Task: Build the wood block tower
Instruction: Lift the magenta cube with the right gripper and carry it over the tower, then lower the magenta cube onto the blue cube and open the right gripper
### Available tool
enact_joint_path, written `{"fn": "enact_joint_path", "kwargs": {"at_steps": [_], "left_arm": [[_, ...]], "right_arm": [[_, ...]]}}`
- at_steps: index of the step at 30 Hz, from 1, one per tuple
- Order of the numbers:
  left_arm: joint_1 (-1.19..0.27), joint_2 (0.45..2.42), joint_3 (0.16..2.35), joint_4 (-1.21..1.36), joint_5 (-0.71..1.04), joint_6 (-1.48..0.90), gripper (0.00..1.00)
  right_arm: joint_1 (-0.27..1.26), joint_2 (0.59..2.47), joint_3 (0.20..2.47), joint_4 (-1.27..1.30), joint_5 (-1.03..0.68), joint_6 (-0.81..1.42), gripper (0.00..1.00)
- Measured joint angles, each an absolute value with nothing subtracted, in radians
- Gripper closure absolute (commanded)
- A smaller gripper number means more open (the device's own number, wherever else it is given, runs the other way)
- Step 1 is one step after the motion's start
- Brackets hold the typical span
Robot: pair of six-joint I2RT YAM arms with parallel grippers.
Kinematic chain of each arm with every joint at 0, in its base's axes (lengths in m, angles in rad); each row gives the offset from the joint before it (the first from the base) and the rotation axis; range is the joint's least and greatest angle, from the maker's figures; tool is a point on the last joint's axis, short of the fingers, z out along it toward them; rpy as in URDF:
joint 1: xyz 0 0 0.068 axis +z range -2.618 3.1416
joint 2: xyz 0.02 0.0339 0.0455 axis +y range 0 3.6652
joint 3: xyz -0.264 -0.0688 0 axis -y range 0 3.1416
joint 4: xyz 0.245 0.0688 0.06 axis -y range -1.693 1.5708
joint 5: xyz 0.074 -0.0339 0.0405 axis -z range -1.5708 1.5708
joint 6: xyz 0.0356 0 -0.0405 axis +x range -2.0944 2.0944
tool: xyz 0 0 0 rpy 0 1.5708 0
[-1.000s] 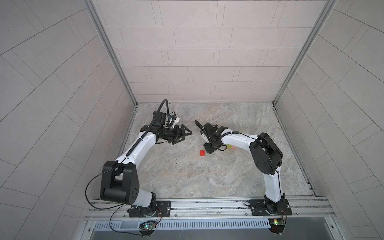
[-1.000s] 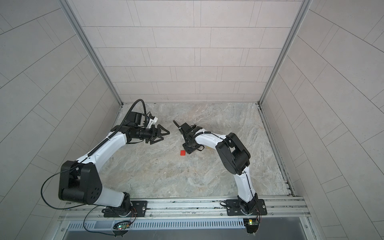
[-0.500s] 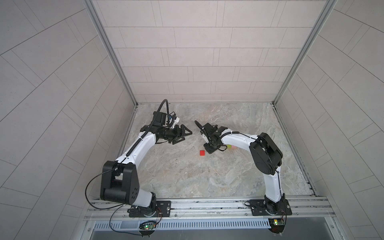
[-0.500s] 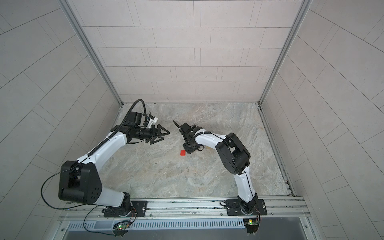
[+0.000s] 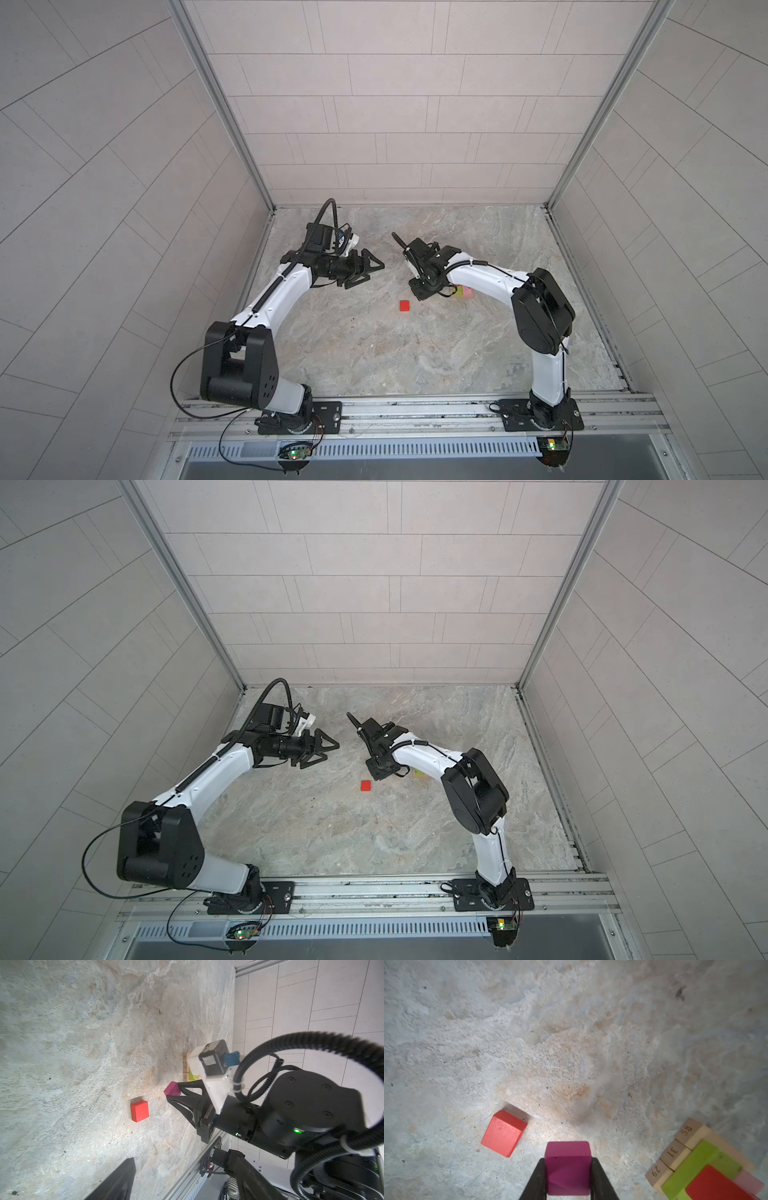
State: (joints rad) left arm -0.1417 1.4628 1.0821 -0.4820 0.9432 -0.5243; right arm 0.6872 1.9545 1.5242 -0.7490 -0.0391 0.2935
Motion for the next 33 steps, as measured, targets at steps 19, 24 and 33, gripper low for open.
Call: {"fn": "enact_joint_path", "kwargs": {"at_steps": [19, 24, 33], "left_arm": [[-0.142, 1.463, 1.082, -0.482, 0.944, -0.524, 0.18], [-0.142, 1.463, 1.082, -0.482, 0.944, -0.524, 0.18], [-0.142, 1.463, 1.078, -0.481, 0.947, -0.525, 0.18]], "right_arm": [[0.53, 1.746, 1.579, -0.947, 0.009, 0.486, 0.77], [0.479, 1.704, 1.53, -0.949, 0.009, 0.507, 0.77], [0.429, 1.693, 1.465, -0.944, 0.007, 0.52, 0.77]]}}
